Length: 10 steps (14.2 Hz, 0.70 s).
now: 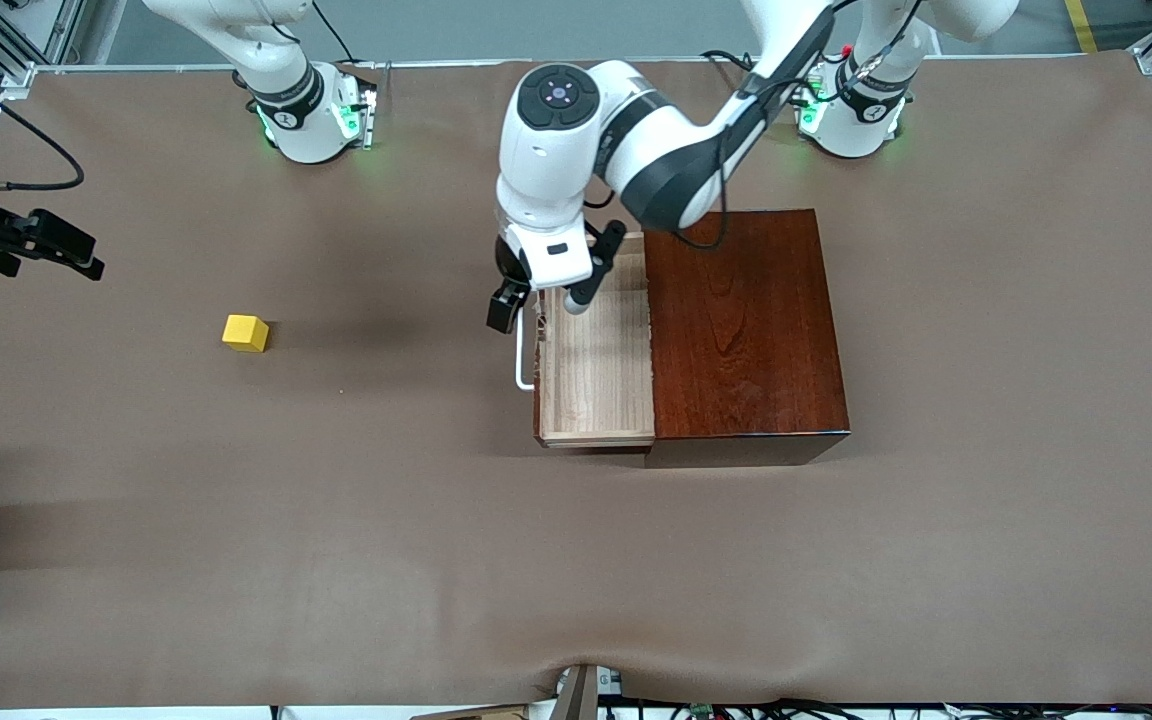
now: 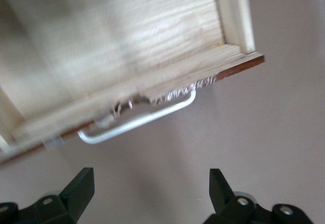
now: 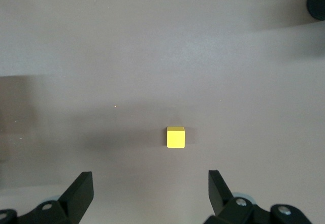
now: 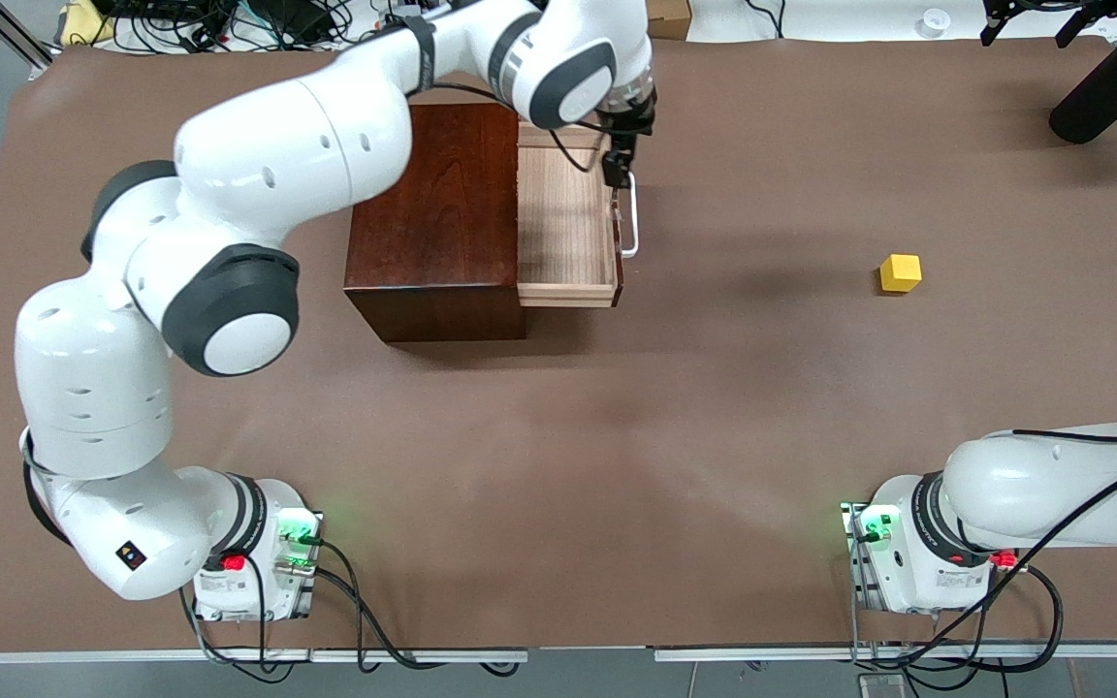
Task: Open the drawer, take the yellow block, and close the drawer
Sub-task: 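Move the left gripper back over the open drawer front, then push the drawer front inward with the left gripper to close it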
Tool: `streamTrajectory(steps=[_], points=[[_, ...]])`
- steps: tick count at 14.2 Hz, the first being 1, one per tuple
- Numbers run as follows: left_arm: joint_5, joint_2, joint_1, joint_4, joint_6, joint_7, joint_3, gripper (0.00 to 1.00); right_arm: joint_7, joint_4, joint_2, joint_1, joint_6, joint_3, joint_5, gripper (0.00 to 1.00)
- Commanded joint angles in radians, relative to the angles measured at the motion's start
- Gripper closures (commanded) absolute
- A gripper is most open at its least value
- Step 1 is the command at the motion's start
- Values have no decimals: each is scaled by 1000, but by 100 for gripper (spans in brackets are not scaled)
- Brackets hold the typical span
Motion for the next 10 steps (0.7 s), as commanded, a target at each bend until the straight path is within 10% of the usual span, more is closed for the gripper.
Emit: streamTrajectory(steps=[1,10], points=[[-3,28,-15,39,41,-230,20,0,21,12,5,8,-2,-1,-6,0],[-2,89,-63,42,104,-408,65,0,21,14,7,7,-8,-1,-6,0]])
